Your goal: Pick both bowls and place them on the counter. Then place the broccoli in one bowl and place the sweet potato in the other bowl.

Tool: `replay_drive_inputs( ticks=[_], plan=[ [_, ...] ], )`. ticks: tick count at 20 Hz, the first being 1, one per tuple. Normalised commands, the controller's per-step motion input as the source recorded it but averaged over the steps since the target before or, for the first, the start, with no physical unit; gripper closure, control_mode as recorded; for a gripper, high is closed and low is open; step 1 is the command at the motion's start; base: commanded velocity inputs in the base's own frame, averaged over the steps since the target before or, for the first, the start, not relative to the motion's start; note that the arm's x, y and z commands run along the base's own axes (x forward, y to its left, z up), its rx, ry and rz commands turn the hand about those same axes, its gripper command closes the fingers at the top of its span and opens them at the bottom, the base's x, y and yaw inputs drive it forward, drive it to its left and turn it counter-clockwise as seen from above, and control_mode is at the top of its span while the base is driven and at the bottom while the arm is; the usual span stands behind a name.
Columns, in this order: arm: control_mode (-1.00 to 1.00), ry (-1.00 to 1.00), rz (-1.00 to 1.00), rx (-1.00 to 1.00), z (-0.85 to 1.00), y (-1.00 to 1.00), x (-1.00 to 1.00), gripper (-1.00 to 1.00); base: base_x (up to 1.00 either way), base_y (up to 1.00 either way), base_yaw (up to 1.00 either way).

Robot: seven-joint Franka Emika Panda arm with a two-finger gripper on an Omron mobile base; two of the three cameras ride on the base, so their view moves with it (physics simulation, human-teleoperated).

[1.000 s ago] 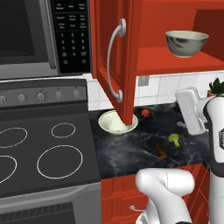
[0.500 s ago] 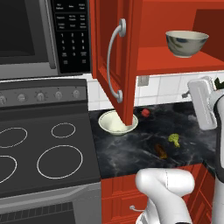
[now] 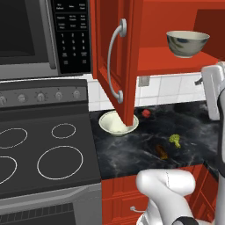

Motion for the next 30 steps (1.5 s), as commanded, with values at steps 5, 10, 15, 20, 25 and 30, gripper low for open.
replay_drive_inputs(
  ticks=[5, 10, 15, 20, 25, 30],
  plan=[
    [-1.0, 0.0, -0.25, 0.0, 0.41, -0.34, -0.01, -1.0, 0.0, 0.0, 0.0],
    [-1.0, -0.02, -0.15, 0.0, 0.38, -0.34, 0.07, -1.0, 0.0, 0.0, 0.0],
    [-1.0, -0.03, -0.01, 0.0, 0.39, -0.33, 0.18, -1.0, 0.0, 0.0, 0.0],
    [-1.0, 0.0, 0.0, 0.0, 0.47, -0.28, 0.21, -1.0, 0.0, 0.0, 0.0],
    [-1.0, 0.04, 0.0, 0.0, 0.34, -0.17, 0.4, -1.0, 0.0, 0.0, 0.0],
    [-1.0, 0.02, 0.04, 0.0, 0.06, -0.17, 0.58, -1.0, 0.0, 0.0, 0.0]
  ],
)
